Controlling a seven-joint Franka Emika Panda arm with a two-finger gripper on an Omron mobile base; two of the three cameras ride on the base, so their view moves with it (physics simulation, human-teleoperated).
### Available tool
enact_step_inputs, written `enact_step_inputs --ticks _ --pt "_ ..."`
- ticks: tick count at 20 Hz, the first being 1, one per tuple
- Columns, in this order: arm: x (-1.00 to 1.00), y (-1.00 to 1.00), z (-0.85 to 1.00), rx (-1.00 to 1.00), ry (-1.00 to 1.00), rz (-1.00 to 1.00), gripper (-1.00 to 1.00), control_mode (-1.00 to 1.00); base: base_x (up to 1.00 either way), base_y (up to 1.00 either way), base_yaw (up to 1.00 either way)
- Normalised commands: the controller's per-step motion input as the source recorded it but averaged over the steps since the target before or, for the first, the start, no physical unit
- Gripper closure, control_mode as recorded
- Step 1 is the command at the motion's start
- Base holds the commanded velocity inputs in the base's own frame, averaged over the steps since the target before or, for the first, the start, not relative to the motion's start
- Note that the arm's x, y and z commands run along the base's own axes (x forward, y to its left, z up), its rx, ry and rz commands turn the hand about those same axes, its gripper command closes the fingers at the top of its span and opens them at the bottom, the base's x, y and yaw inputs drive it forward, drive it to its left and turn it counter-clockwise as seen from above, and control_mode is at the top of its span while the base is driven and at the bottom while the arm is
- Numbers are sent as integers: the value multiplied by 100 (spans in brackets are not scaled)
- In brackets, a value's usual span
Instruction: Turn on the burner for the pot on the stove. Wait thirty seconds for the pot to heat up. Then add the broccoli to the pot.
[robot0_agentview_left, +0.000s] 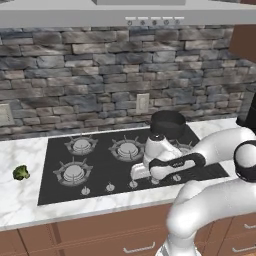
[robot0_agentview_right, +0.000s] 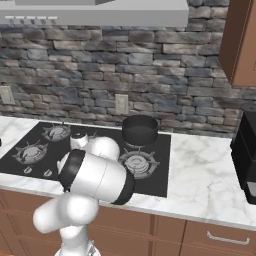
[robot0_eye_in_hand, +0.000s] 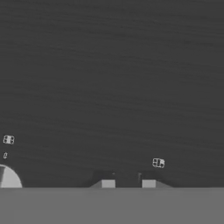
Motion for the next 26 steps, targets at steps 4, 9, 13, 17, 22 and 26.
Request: enact_step_inputs --ticks 4,9,13,17,22,26 --pt "-29 17 -1 0 98 56 100 -100 0 0 0" --pt "-55 24 -2 0 100 45 100 -100 0 0 0" --pt "-94 23 -6 0 100 30 100 -100 0 0 0" --pt "-100 30 -3 0 100 24 100 -100 0 0 0" --pt "-82 4 53 -8 75 26 100 -100 0 0 0" --pt "-11 -17 100 -2 24 11 100 -100 0 0 0"
